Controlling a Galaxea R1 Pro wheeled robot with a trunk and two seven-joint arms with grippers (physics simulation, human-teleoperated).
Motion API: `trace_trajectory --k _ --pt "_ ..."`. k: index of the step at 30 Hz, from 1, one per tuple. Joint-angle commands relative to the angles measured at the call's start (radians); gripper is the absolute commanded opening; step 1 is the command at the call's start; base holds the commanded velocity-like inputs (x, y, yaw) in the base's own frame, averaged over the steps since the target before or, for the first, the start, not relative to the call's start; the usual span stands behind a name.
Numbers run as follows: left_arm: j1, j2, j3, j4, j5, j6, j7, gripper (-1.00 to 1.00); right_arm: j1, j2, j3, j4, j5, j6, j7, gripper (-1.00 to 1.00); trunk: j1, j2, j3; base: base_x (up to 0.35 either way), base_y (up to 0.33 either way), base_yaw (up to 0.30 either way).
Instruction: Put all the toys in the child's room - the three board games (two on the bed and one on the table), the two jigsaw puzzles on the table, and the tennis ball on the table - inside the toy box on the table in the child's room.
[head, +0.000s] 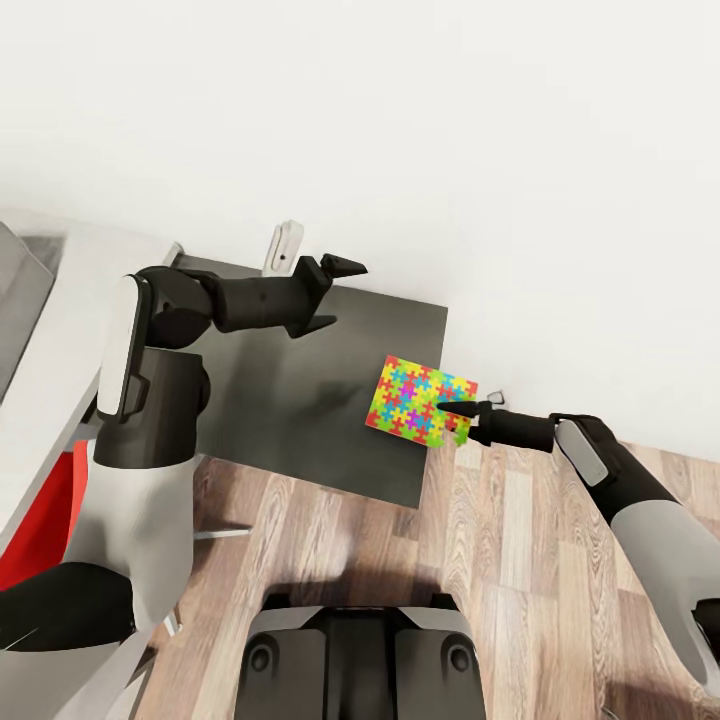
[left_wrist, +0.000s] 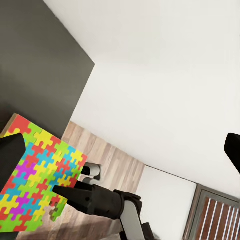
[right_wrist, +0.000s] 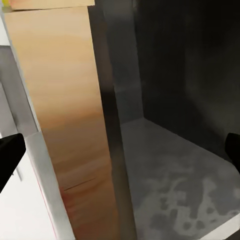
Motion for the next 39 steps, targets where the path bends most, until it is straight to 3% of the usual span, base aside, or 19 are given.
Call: trace_trajectory --k 1,27,39 --pt "-0.001 -0.001 0.001 0.0 0.008 0.003 0.01 1.0 -0.001 -0.001 0.003 0.0 -0.002 0.003 0.002 -1.0 0.001 -0.002 -0.001 0.0 0.0 0.011" --pt "0.003 0.004 0.002 0.0 0.009 0.004 0.011 1.0 0.004 -0.006 -0.001 -0.004 -0.002 0.006 0.004 -1.0 0.001 -0.002 -0.001 0.0 0.0 0.001" --pt "0.002 0.007 -0.004 -0.012 0.005 0.004 0.009 1.0 0.034 -0.02 -0.013 -0.109 -0.004 0.018 0.005 -1.0 0.001 -0.002 -0.001 0.0 0.0 0.0"
